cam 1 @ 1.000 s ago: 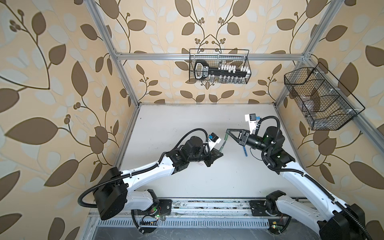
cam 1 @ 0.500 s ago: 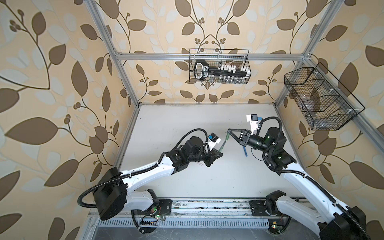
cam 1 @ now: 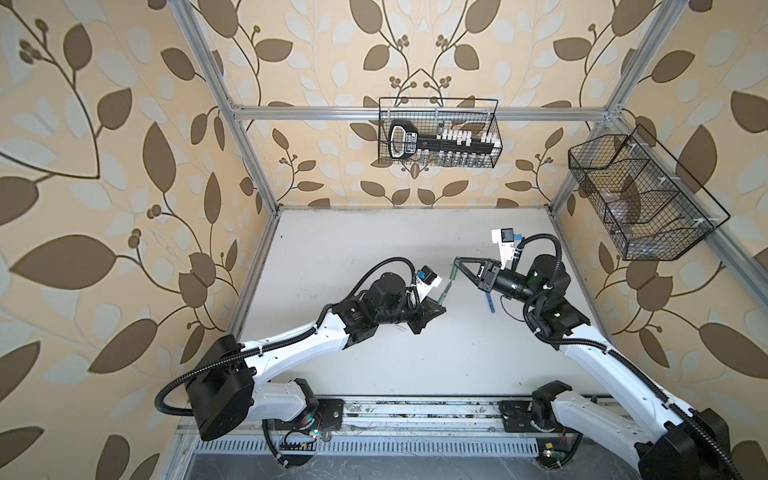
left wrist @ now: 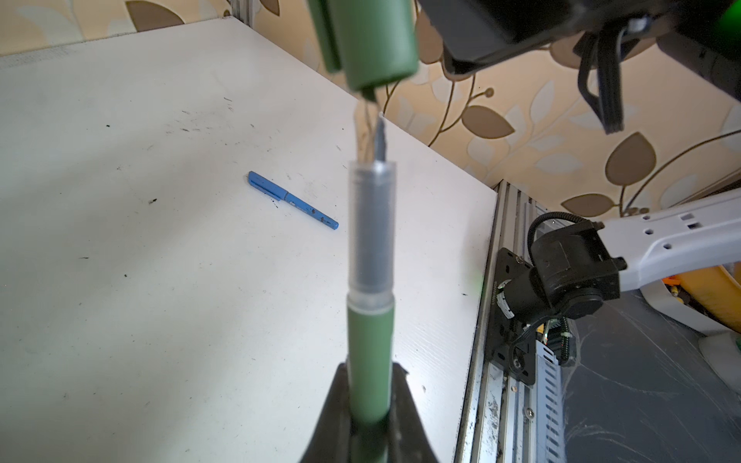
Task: Insert the pens into the pen caps
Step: 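Press the green cap further onto the pen body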
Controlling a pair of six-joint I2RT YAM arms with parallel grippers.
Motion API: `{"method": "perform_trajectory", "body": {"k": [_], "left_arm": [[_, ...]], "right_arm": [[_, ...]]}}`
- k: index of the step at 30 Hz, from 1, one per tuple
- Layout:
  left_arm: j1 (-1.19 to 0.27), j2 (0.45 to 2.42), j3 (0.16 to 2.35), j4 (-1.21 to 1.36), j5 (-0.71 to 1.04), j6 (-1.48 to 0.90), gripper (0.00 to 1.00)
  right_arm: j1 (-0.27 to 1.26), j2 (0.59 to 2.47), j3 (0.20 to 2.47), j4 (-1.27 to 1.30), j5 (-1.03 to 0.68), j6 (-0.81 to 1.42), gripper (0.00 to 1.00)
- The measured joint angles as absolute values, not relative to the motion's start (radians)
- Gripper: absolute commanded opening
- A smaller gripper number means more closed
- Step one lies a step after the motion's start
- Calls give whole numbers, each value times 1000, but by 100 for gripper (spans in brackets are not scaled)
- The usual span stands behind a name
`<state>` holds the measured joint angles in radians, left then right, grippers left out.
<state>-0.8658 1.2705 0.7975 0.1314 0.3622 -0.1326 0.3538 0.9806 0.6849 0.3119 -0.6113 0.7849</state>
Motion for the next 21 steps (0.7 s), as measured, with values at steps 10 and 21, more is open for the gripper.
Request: {"method": "perform_trajectory", "body": {"k": [10,21], "left_arm": [[-866,1264,797,136,361,-133,3],[-866,1256,799,144,362,-133,3]], "right_arm": [[363,967,659,319,-603,789,17],[382,959,632,391,-580,811,17]]}}
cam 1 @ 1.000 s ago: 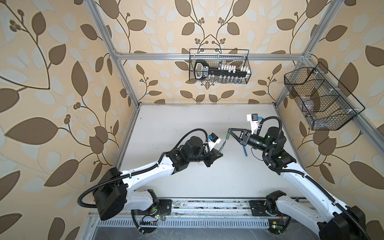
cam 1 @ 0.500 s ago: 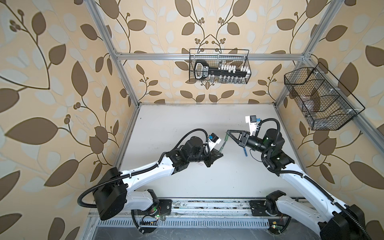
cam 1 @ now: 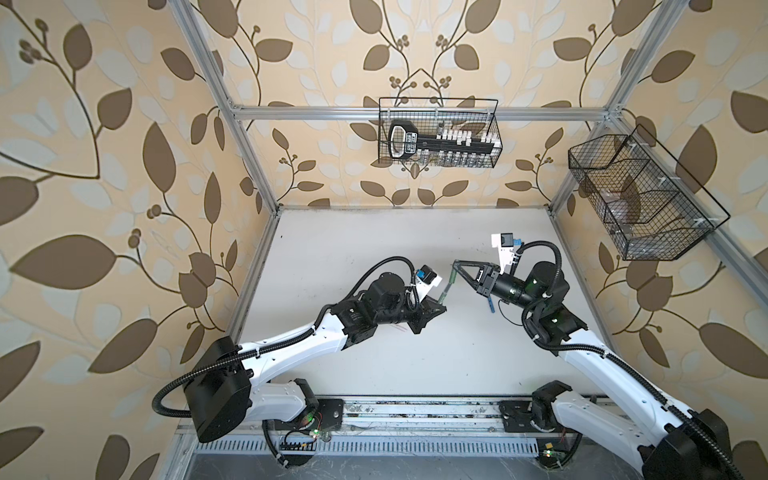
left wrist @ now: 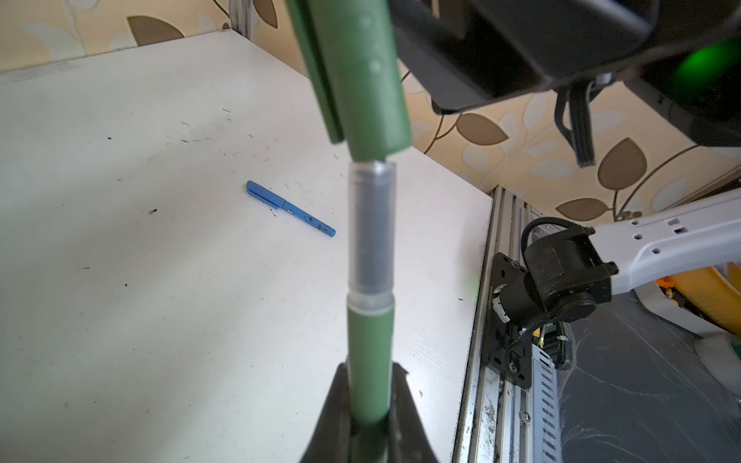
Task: Insert the pens into the pen caps
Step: 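Press the green cap further onto the pen body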
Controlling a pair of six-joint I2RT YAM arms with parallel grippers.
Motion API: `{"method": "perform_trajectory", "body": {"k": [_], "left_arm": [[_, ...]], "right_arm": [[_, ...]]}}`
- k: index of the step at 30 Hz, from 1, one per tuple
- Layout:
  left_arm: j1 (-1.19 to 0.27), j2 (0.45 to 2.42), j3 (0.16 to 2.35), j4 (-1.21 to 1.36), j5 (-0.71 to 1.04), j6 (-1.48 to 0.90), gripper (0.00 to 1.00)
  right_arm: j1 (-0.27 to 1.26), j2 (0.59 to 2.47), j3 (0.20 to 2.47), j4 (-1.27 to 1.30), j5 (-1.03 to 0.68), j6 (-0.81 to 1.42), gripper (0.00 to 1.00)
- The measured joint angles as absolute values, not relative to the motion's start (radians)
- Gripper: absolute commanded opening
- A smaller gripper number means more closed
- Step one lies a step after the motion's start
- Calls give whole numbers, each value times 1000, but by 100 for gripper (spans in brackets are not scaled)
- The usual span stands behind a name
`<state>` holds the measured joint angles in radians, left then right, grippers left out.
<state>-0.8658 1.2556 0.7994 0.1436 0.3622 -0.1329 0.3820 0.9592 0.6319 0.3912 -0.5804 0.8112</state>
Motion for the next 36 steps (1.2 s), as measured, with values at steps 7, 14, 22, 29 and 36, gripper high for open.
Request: {"method": "perform_trajectory", "body": {"k": [7,14,22,29,36], "left_arm": [[-871,1256,812,147,363,-133,4],[-871,1261,839,160,392,-140,5],[-871,1287,873,195,436,-156,5],[-871,1287,874,193,435,-153,5],[-871,1286,888,207,413,-128,5]], "right_arm": [[382,935,632,388,-564,787,17],[386,908,627,404,-550,770,16],[386,865,598,472,-530,785,17],[386,863,599,440,-542,774,34],[397,863,635,247,-603,673,58]]}}
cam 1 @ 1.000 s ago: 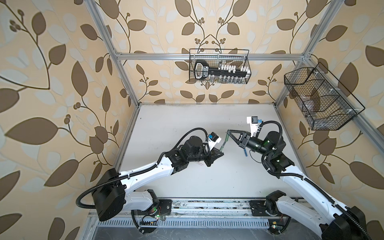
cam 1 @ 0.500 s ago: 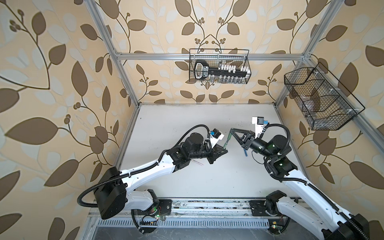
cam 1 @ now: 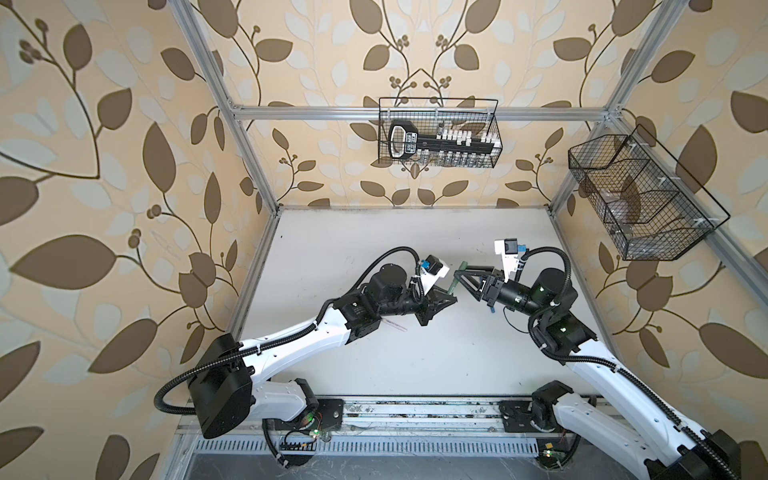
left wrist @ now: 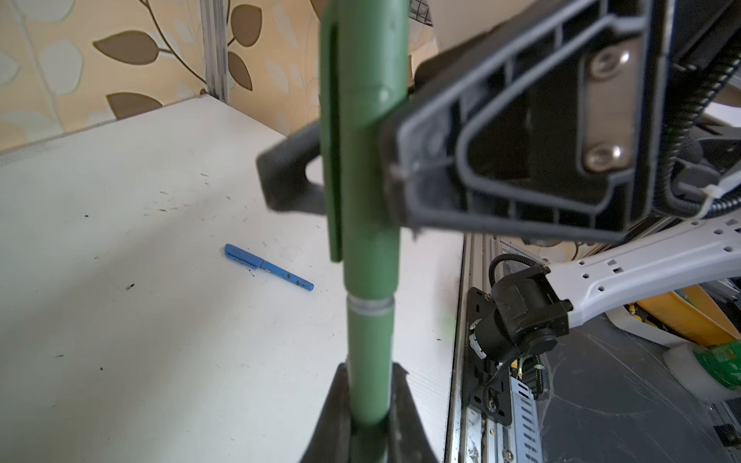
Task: Insert the pens into the pen caps
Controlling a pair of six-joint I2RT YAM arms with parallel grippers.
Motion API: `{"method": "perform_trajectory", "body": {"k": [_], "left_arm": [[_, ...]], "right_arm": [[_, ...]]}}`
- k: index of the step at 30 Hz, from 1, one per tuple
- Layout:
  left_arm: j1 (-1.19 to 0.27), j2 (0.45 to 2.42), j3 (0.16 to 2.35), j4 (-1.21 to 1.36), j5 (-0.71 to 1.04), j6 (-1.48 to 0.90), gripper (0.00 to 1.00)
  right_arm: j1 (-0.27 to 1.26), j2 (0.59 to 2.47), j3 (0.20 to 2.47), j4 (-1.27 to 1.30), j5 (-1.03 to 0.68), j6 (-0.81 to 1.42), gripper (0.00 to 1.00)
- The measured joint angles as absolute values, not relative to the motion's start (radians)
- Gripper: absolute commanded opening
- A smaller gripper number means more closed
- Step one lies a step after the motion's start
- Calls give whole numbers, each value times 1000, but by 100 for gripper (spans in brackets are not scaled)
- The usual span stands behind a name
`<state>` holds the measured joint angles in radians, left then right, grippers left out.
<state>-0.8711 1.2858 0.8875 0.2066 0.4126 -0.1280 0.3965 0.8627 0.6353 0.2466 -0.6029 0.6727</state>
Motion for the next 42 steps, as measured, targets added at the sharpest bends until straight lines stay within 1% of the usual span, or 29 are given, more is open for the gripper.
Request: {"method": "perform_trajectory", "body": {"k": [4,8,13,23,26,31,34,42], "left_arm": [[-871,1286,889,206,410,-123,5],[-871,1286,889,206,411,-121,5],[-871,1292,889,207,411,-121,4],[-871,1310,891,206,411,-121,4],[-871,1310,891,206,411,-120,4],[-871,1310,891,207,411,-117,3],[-871,1310,891,208,410,-112,3],[-875,1312,891,205,379,-103,0]], "right_arm": [[380,840,664,167,-624,630,59],[342,834,688,154,-651,630,56],[313,867,743,159,-696,640,53],[313,934,790,147,-738,642,50],[313,952,797,141,-745,640,44],[312,956,804,129,-754,641,23],[311,956,806,118,-754,636,15],[312,959,812,89,-752,612,2]]}}
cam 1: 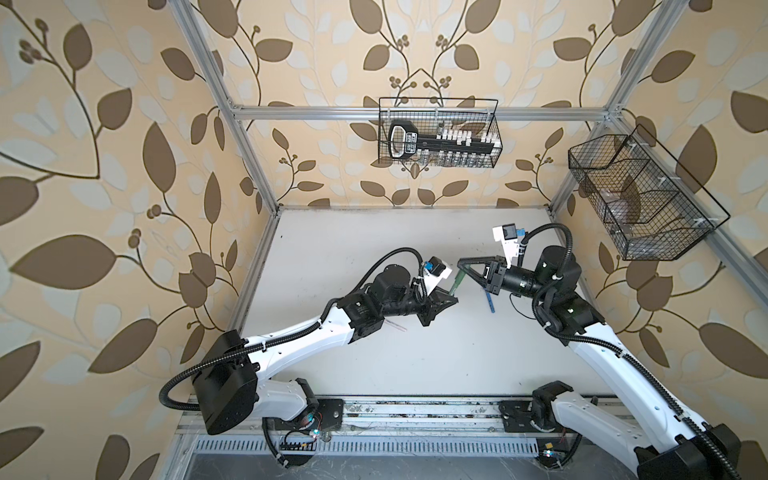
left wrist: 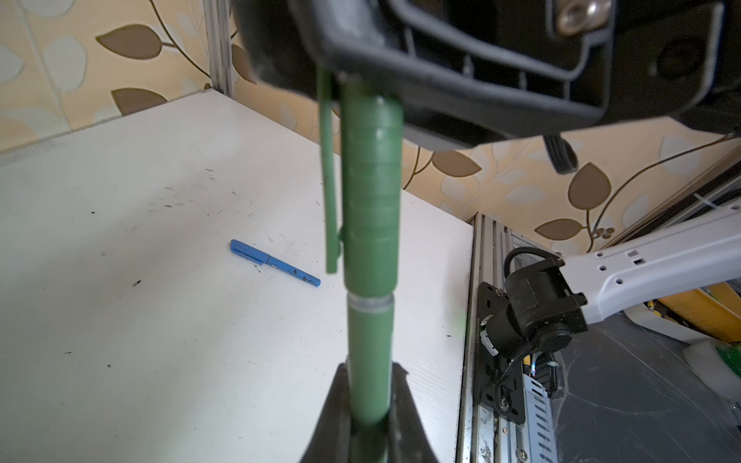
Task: Insert the pens into the pen caps
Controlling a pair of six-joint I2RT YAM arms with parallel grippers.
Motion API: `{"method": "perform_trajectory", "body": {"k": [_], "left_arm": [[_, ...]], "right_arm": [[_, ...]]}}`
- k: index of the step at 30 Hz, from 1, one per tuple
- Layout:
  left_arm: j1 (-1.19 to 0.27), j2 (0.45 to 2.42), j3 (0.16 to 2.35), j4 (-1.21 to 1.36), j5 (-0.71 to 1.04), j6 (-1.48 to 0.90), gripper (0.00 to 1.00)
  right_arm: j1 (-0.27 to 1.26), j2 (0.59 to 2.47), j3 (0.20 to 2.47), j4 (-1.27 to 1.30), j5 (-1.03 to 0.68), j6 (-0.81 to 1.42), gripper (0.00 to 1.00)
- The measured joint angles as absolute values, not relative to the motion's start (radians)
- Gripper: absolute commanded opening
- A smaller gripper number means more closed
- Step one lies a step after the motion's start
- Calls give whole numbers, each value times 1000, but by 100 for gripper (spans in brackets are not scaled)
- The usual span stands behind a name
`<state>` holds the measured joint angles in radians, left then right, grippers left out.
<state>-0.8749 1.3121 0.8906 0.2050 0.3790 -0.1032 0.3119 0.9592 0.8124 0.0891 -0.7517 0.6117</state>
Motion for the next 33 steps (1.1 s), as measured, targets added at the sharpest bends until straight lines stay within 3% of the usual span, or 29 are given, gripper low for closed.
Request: {"method": "perform_trajectory", "body": {"k": [9,21,33], "left_arm": [[-875,1361,910,236,276,-33,0],[-812,1425,985,268,268,65,0],[-720,1472,1002,351,535,-6,0]], "right_arm": [[315,1000,831,79,-705,577,0],[336,1050,864,152,-600,528,0],[358,1052,826,289,-549,552,0]]}}
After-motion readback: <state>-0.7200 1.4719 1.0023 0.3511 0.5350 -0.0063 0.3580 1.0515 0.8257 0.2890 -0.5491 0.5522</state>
